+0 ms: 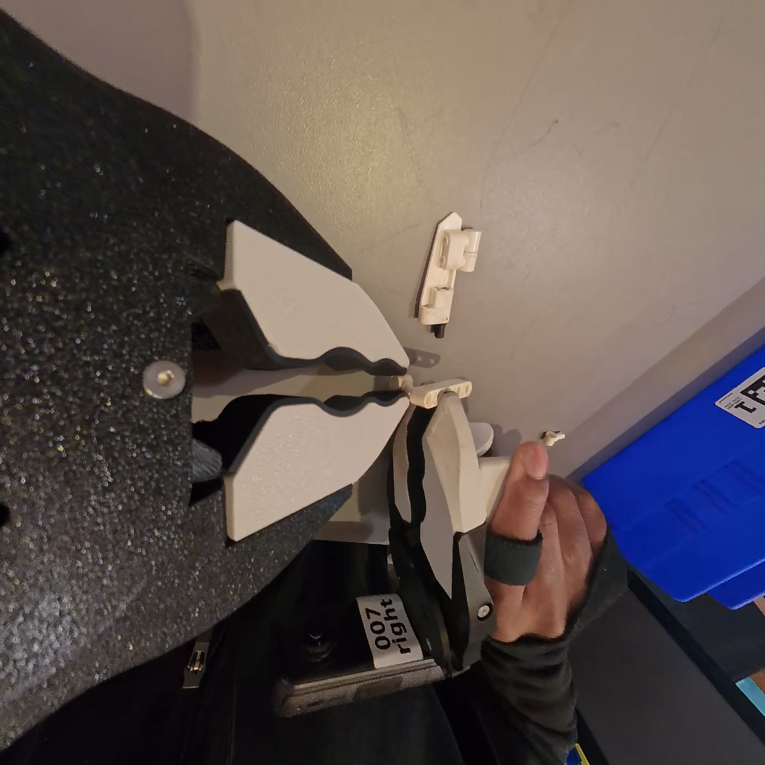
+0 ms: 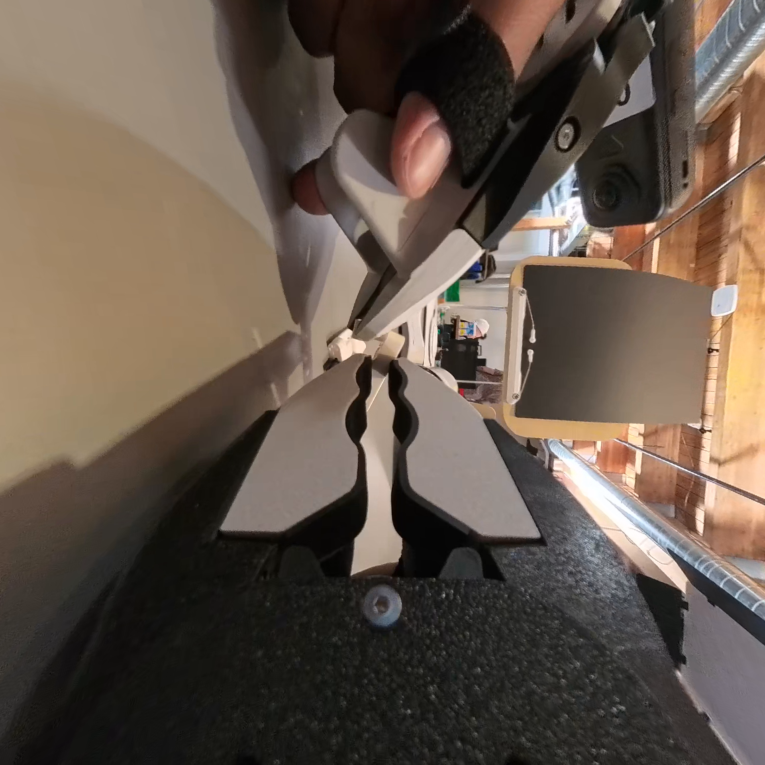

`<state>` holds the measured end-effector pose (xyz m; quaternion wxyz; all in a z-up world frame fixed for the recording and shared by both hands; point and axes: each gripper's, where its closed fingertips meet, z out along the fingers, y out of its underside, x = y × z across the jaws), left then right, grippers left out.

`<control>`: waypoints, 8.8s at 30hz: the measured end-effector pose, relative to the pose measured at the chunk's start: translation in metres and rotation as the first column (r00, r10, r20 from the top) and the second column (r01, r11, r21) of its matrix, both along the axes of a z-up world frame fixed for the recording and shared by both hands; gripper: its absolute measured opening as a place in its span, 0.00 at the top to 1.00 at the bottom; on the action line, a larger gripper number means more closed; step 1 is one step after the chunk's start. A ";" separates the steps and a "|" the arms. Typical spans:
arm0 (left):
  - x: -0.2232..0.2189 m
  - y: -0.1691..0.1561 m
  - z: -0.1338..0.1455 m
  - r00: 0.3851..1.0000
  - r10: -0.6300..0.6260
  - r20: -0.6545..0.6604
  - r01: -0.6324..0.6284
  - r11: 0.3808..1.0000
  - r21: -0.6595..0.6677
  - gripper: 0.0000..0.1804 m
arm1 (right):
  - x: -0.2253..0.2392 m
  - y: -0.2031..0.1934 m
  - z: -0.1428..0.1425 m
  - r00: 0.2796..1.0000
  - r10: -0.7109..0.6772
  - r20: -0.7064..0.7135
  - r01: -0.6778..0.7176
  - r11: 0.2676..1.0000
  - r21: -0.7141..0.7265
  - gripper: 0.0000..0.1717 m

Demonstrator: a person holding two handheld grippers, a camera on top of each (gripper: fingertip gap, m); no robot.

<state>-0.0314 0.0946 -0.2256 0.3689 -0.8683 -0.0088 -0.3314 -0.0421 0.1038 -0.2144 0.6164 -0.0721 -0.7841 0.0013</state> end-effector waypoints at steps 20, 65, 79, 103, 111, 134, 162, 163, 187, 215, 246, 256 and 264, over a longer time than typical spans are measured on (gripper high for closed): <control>-0.001 0.000 0.001 1.000 0.008 0.005 -0.008 1.000 0.006 0.96 | -0.001 0.001 0.001 0.993 -0.052 -0.108 0.064 0.991 0.120 0.96; -0.007 0.001 0.014 0.996 0.029 0.083 -0.035 0.997 0.071 0.96 | -0.006 0.002 0.004 0.988 -0.031 -0.152 0.051 0.990 0.134 0.95; -0.026 0.011 0.024 0.994 0.110 0.008 -0.110 0.980 0.165 0.90 | -0.012 0.017 -0.005 0.976 -0.139 0.165 0.184 0.934 -0.305 0.95; -0.013 0.006 0.016 0.996 0.045 -0.077 -0.032 0.987 0.155 0.90 | 0.046 0.035 -0.020 0.778 -0.060 0.626 0.570 0.487 -0.662 0.86; -0.012 0.007 0.013 0.992 0.045 -0.118 -0.027 0.988 0.150 0.90 | 0.032 0.011 -0.015 0.844 -0.047 0.534 0.410 0.697 -0.588 0.87; -0.026 0.002 0.091 0.992 0.023 0.122 -0.091 0.808 0.582 0.90 | -0.003 0.000 0.086 0.911 0.409 -0.055 0.258 -0.668 -0.698 0.96; -0.031 0.000 0.082 1.000 0.015 0.013 -0.019 0.836 0.548 0.95 | -0.018 -0.007 0.072 0.942 0.329 0.067 0.154 -0.248 -0.956 0.90; -0.031 0.000 0.079 0.999 0.019 -0.034 0.002 0.842 0.539 0.95 | -0.018 -0.009 0.071 0.943 0.320 0.090 0.144 -0.147 -0.979 0.90; -0.011 -0.003 0.058 0.951 -0.008 -0.308 0.176 0.834 0.523 0.95 | -0.008 -0.020 0.057 0.889 0.425 0.171 0.211 -0.048 -0.976 0.96; -0.018 0.002 0.053 0.983 0.011 -0.183 0.075 0.889 0.452 0.95 | 0.022 0.042 0.073 0.982 0.110 0.151 0.153 -0.009 -0.988 0.87; -0.009 0.003 0.094 0.933 -0.037 0.358 -0.180 0.814 0.553 0.94 | 0.007 -0.017 0.054 0.985 0.029 0.172 0.172 0.005 -0.985 0.86; -0.006 -0.004 0.099 0.928 -0.116 0.354 -0.129 0.793 0.596 0.94 | -0.003 -0.023 0.070 0.994 0.097 0.056 0.066 -0.102 -0.993 0.96; 0.002 -0.005 0.104 0.909 -0.168 0.381 -0.114 0.781 0.615 0.92 | 0.000 -0.018 0.083 0.983 0.183 -0.030 0.030 -0.318 -0.947 0.96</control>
